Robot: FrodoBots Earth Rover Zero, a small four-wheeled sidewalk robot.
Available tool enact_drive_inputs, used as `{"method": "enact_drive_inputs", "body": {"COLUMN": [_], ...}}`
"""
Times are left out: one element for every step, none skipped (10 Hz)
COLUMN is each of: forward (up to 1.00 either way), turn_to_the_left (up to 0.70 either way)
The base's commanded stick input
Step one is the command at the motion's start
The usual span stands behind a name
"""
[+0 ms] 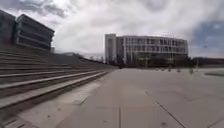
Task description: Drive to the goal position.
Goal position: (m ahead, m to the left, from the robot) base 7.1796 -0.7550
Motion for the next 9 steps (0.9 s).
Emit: {"method": "enact_drive_inputs", "body": {"forward": [0.0,0.0,0.0,0.0,0.0,0.0,0.0,0.0,0.0], "turn_to_the_left": [-0.7,-0.7,-0.85,-0.85,-0.85,-0.85,-0.85,-0.85,-0.85]}}
